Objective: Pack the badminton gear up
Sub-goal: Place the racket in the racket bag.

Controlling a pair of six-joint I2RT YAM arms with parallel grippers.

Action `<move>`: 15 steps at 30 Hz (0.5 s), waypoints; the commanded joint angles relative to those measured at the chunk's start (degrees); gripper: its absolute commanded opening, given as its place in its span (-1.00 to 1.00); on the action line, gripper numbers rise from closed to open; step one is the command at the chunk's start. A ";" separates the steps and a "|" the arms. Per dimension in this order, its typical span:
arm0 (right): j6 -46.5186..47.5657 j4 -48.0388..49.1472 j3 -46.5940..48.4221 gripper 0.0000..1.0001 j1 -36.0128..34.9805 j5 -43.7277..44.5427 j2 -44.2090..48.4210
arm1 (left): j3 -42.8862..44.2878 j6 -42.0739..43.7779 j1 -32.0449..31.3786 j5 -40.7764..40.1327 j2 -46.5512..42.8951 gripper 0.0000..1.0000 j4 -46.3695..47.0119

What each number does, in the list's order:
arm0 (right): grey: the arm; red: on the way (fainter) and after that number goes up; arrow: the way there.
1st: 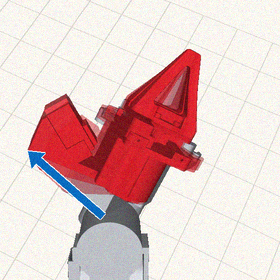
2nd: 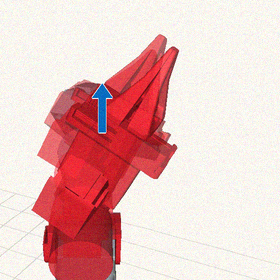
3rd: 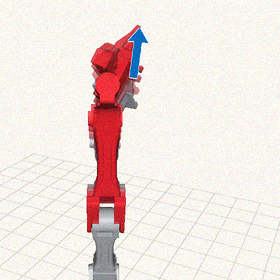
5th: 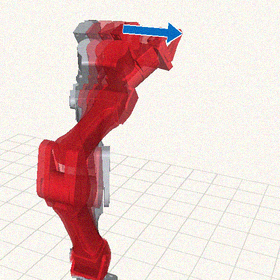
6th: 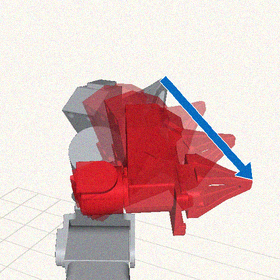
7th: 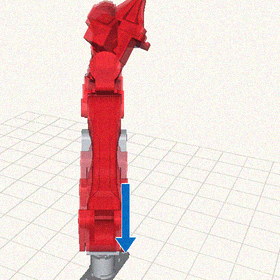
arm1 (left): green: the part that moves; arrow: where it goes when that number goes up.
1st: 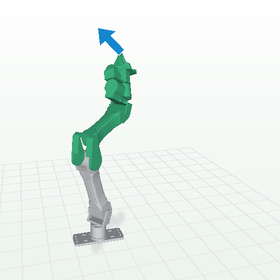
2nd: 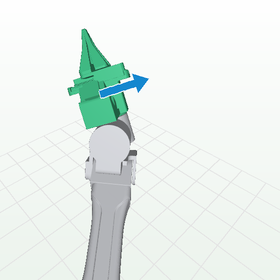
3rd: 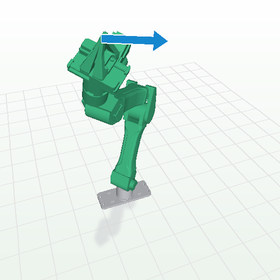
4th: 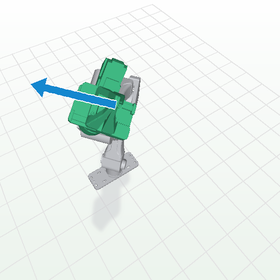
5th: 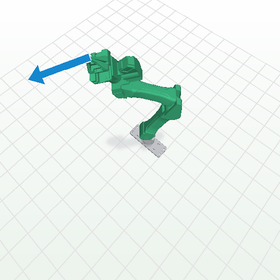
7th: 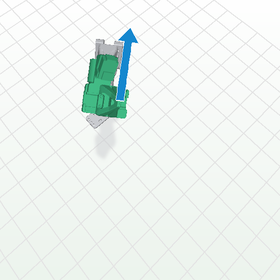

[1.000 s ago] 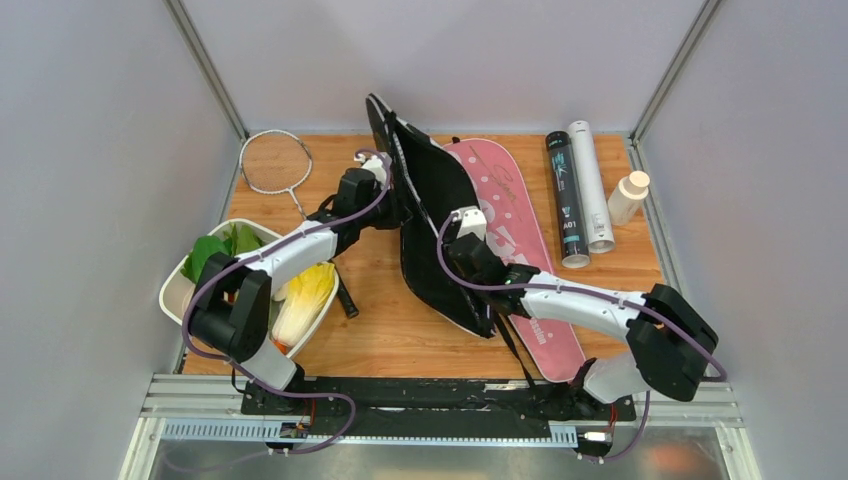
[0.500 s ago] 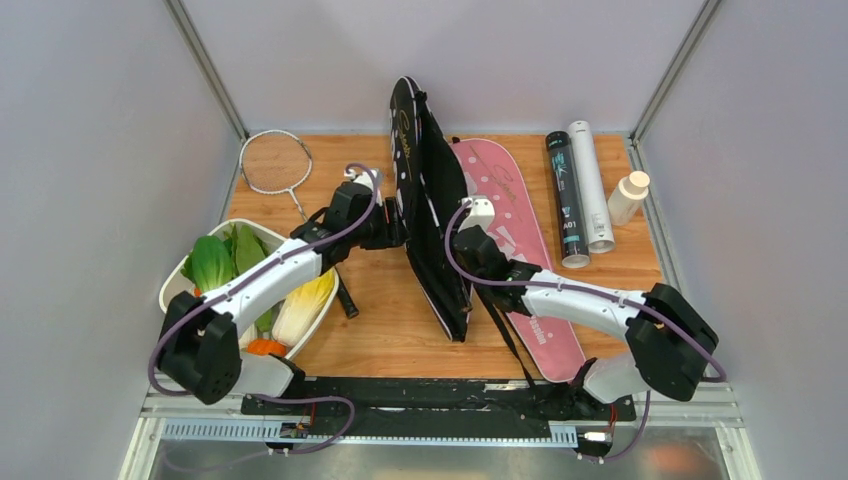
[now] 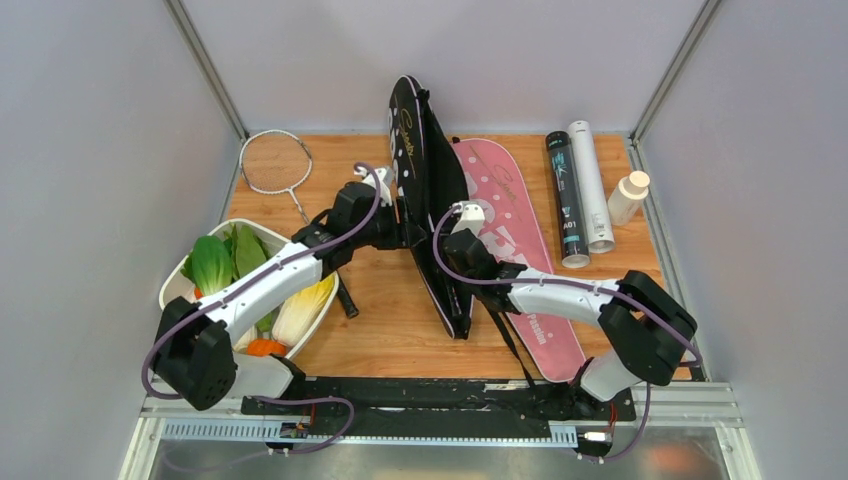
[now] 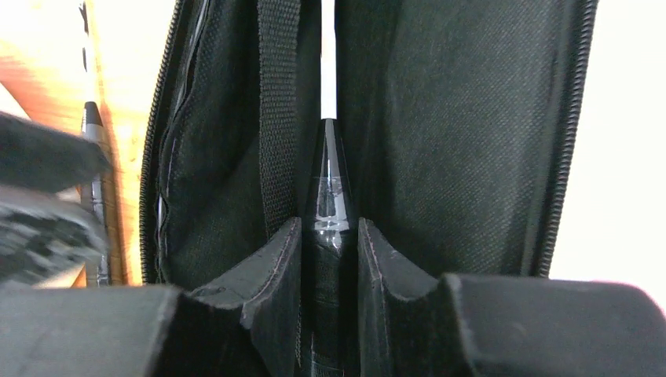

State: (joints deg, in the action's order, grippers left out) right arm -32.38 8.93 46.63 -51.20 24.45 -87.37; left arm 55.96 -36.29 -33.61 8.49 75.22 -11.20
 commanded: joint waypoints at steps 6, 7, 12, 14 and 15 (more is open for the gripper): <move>-1.58 6.55 1.79 -1.00 -0.17 -0.89 -0.12 | -3.68 0.96 -2.59 -1.49 1.94 0.30 3.30; -1.63 6.50 1.80 -1.00 -0.25 -0.89 -0.08 | -3.04 1.34 -2.65 -1.92 2.43 0.30 2.61; -1.61 6.24 2.02 -1.00 -1.28 -0.24 -0.16 | 1.69 4.03 -3.08 -8.91 4.46 0.33 -1.92; -1.73 5.94 2.37 -1.00 -1.57 -0.01 -0.44 | 3.92 4.15 -3.17 -9.62 4.56 0.31 -2.15; -1.72 5.90 2.49 -1.00 -1.62 0.02 -0.57 | 4.70 4.05 -3.24 -9.36 4.40 0.29 -1.98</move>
State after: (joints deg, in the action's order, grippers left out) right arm -33.01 9.80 46.63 -52.05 23.83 -88.09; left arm 55.16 -34.15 -36.40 2.35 80.05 -13.15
